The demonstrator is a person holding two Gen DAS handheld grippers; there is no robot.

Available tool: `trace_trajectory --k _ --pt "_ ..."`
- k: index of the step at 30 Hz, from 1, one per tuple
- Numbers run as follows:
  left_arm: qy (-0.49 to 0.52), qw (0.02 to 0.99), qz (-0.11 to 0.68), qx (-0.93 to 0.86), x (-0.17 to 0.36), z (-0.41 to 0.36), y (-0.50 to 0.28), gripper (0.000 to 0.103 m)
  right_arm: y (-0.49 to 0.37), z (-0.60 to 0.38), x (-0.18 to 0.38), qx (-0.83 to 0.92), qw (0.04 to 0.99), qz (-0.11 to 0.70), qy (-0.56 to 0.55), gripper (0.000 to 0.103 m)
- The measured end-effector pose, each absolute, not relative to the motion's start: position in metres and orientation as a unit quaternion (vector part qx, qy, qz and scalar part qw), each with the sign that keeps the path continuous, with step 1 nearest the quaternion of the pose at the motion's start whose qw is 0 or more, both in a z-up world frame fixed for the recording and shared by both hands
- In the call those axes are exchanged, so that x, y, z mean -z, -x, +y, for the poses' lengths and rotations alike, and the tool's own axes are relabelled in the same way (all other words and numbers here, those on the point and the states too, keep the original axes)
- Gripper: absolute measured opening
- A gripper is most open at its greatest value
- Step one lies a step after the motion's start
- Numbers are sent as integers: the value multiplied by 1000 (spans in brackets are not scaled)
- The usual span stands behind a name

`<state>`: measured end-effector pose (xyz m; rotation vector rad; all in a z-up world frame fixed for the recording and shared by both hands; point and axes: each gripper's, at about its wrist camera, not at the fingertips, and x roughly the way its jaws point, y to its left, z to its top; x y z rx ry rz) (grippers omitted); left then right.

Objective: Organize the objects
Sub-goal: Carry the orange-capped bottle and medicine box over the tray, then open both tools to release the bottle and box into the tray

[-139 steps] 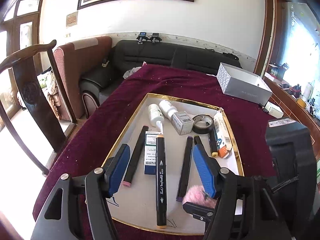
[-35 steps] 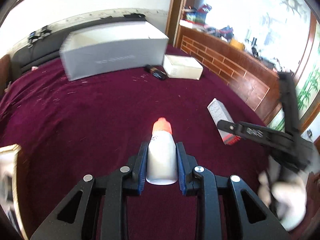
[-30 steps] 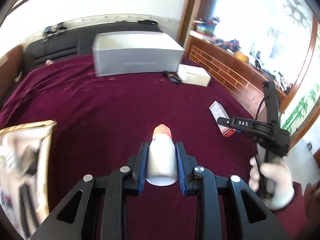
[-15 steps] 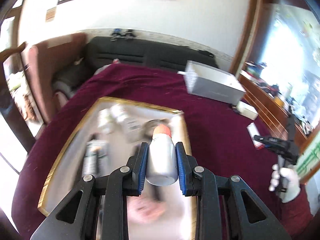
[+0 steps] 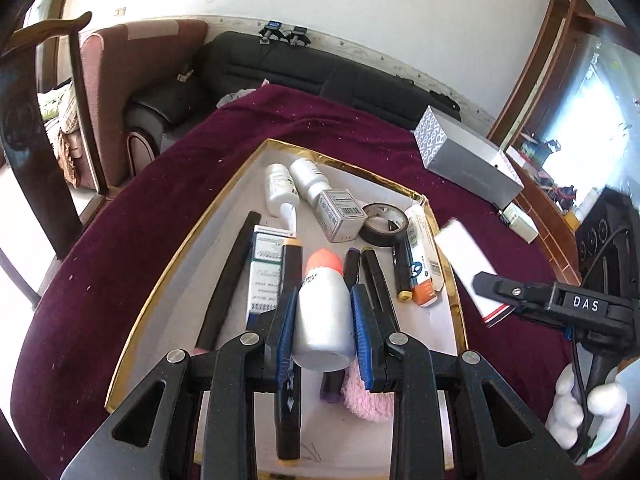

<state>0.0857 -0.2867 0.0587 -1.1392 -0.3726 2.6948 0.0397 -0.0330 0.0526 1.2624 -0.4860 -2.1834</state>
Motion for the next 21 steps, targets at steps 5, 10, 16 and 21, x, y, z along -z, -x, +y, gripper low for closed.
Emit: trace_trajectory --k 5,10,16,21 --pt "412 97 -96 -901 -54 -274 -55 23 -29 -82 -47 814 274 -134 -494 25" --pt "427 83 -99 -895 -47 -276 -35 23 -31 -96 -33 825 240 -84 -505 25" --pt "425 80 -97 -896 -46 -275 -29 23 -30 -104 -35 838 218 -47 -498 25" --pt "418 84 -95 -899 -47 -274 -32 24 -32 -108 -32 834 217 -43 -505 26"
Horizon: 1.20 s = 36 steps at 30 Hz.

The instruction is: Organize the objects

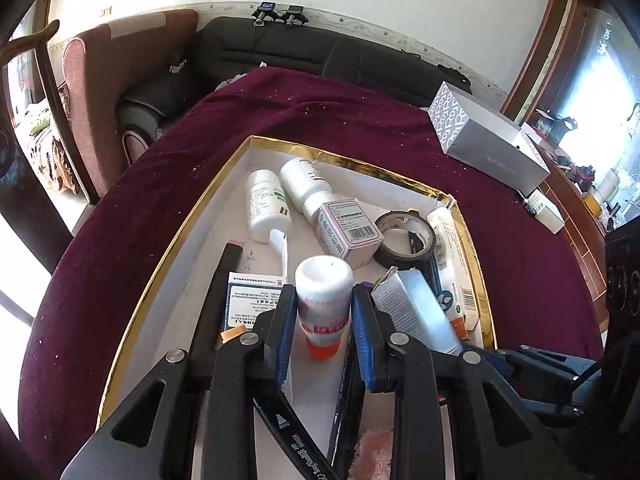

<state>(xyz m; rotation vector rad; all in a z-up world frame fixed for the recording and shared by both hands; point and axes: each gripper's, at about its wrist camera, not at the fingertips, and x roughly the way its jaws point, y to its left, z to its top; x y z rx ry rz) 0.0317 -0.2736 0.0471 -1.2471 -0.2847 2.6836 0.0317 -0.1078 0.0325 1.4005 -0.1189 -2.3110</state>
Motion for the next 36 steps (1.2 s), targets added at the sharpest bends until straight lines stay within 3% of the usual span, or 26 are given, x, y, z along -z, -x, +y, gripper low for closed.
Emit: trace_trajectory --k 4,6,8,16,20,25,29,36 --pt "411 85 -94 -903 -54 -272 -40 28 -36 -105 -29 819 234 -71 -520 40" --pt "401 83 -93 -907 -61 -271 -47 37 -40 -102 -32 821 234 -75 -516 45" --pt "383 77 -89 -916 -71 -269 -58 57 -45 -97 -38 827 232 -76 -506 48" --pt "315 19 -46 -948 -110 -246 -98 81 -66 -73 -59 861 207 -88 -456 65" --pt "272 -21 -24 -962 -126 -234 -115 91 -73 -64 -62 868 201 -94 -443 66" --pt "229 -96 -2 -969 -140 -228 -131 98 -82 -51 -74 887 179 -88 -416 67" --pt "217 -176 13 -960 -141 -227 -137 102 -94 -41 -92 912 159 -75 -370 81" --pt "262 -128 -33 -956 -134 -237 -132 101 -104 -46 -97 925 149 -35 -347 81"
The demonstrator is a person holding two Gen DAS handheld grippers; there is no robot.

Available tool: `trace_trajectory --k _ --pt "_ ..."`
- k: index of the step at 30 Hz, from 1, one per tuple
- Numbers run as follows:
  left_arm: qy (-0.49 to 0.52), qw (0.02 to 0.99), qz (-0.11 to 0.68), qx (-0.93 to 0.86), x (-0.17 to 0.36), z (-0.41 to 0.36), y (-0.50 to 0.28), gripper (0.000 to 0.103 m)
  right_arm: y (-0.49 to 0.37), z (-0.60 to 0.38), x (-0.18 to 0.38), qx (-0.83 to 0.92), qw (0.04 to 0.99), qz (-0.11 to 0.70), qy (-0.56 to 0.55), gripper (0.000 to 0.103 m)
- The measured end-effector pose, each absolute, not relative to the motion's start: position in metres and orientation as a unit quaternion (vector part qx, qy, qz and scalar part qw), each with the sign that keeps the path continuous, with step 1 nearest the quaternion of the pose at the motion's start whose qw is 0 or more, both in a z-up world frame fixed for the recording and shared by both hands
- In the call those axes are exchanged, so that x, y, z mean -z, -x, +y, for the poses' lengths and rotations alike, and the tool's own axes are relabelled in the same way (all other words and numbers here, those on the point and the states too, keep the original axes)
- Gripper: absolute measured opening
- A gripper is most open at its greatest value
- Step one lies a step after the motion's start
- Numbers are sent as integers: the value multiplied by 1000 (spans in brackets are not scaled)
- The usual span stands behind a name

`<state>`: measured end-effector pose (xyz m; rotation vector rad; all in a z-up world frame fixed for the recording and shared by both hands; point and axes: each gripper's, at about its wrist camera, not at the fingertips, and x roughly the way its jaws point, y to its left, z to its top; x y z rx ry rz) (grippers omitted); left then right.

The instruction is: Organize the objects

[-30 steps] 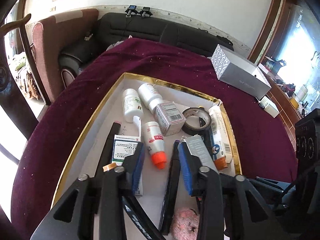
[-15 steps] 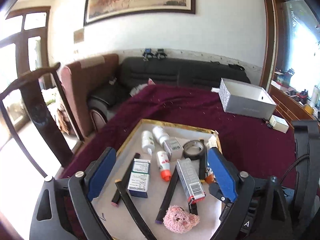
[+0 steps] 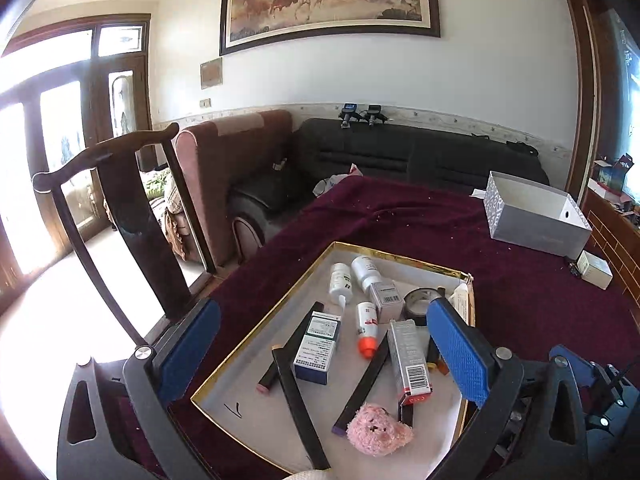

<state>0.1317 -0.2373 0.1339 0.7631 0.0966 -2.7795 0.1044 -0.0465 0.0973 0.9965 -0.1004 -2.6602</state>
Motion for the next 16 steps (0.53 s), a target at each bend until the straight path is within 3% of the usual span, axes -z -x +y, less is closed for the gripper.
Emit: trace_trajectory --k 16 --pt "-281 144 49 948 -124 -260 -136 101 -109 -76 -91 923 145 19 -356 81"
